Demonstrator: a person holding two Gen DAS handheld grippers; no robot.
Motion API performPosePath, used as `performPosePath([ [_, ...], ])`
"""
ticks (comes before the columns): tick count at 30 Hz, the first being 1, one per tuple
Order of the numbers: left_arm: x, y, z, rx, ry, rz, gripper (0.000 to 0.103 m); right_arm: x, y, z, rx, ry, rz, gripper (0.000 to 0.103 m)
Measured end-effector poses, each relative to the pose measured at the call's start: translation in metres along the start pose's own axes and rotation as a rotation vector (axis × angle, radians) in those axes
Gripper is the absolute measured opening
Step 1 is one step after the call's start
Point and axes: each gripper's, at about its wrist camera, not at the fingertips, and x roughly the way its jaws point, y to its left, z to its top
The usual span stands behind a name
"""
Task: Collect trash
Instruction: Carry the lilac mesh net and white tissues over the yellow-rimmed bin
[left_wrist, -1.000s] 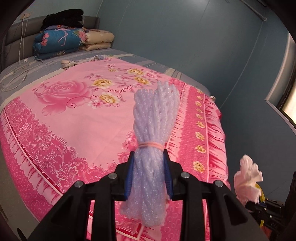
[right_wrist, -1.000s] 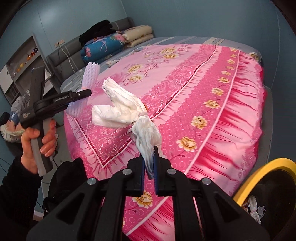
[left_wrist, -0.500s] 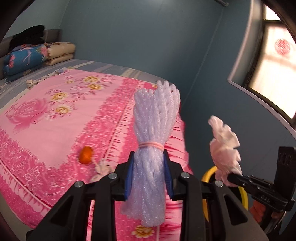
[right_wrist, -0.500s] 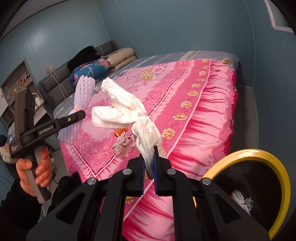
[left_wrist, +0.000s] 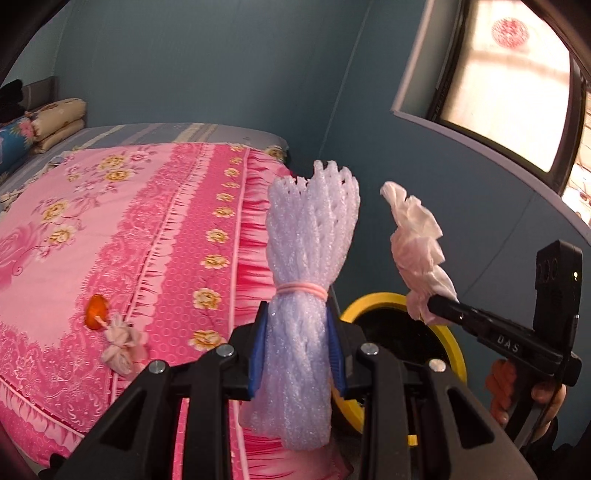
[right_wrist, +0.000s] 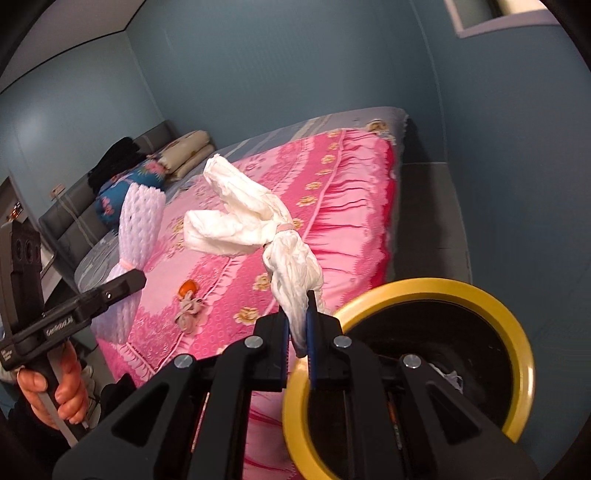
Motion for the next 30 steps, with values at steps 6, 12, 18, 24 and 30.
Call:
performPosePath([
  [6, 0.030, -0.034, -0.008, 0.056, 0.062, -0.051, 0.027, -0.007, -0.029, -0.007, 0.065, 0.005, -0.059, 0.008],
  [12, 0.056, -0.062, -0.015, 0.114, 0.119, -0.074, 0.027, -0.005, -0.056, -0.014, 0.122, 0.025, -0.081, 0.008],
  [18, 0.077, -0.075, -0.025, 0.123, 0.175, -0.102, 0.027, -0.002, -0.079, -0.020, 0.167, 0.037, -0.095, 0.008],
  [24, 0.097, -0.086, -0.037, 0.139, 0.246, -0.120, 0.028, 0.002, -0.096, -0.026, 0.210, 0.043, -0.122, 0.009],
  [30, 0.106, -0.093, -0.042, 0.139, 0.279, -0.135, 0.030, 0.008, -0.110, -0.027, 0.243, 0.055, -0.134, 0.009],
])
